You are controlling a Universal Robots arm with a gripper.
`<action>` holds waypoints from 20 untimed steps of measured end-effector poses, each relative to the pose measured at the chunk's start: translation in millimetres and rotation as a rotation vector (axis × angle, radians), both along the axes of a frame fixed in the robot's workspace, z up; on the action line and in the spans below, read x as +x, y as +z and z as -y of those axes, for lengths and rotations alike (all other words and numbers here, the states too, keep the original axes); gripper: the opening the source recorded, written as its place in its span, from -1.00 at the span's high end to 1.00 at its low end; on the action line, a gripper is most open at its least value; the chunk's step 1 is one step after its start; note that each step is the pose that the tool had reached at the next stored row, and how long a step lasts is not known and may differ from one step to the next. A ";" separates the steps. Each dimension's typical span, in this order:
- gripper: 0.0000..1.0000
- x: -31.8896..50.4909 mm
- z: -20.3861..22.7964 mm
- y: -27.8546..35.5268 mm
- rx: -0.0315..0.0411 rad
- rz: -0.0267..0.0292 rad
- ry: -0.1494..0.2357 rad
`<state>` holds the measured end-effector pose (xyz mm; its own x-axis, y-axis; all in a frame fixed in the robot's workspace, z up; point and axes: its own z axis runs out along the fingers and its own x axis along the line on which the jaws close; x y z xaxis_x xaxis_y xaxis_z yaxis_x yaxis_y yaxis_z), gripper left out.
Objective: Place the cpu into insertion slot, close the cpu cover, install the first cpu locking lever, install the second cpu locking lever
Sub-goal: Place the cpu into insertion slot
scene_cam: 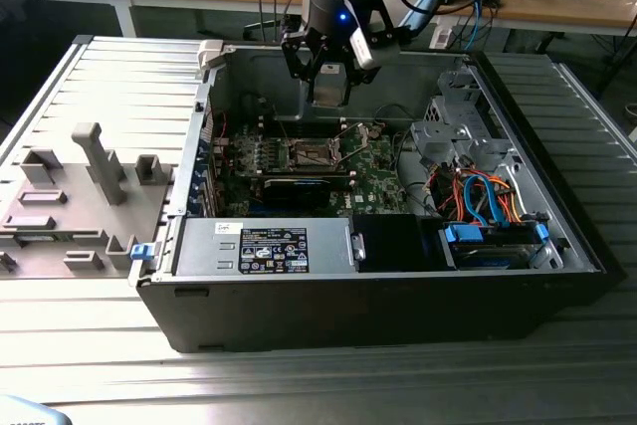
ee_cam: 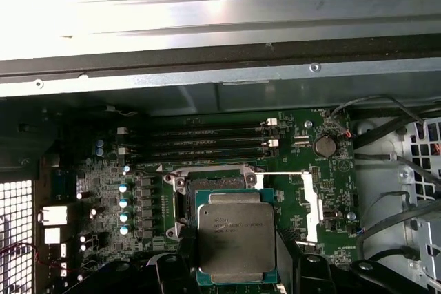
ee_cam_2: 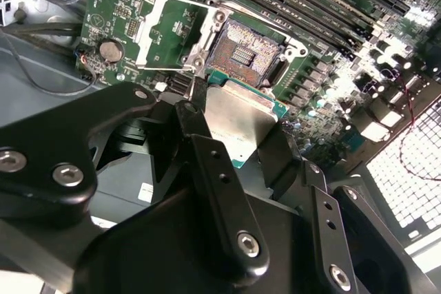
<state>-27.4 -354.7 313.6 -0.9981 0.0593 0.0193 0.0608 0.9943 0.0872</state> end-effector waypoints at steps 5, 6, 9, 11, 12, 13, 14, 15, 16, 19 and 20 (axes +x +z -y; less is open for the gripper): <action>-0.09 0.0 0.0 -0.6 0.0002 0.0001 -0.024; -0.09 0.0 0.0 -0.6 0.0001 0.0001 -0.027; -0.09 0.0 0.0 -1.0 0.0002 0.0001 -0.037; -0.09 0.0 0.0 -1.1 0.0001 0.0001 -0.039; -0.09 0.0 0.0 -1.2 0.0001 0.0001 -0.041; -0.09 0.0 0.0 -1.3 0.0001 0.0001 -0.042; -0.09 0.0 0.0 -1.4 0.0001 0.0001 -0.044; -0.09 0.0 0.0 -1.5 0.0001 0.0001 -0.046; -0.09 0.0 0.0 -1.6 0.0001 0.0001 -0.049; -0.09 0.0 0.0 -2.0 0.0001 0.0001 -0.055; -0.09 0.0 0.0 -2.1 0.0001 0.0001 -0.057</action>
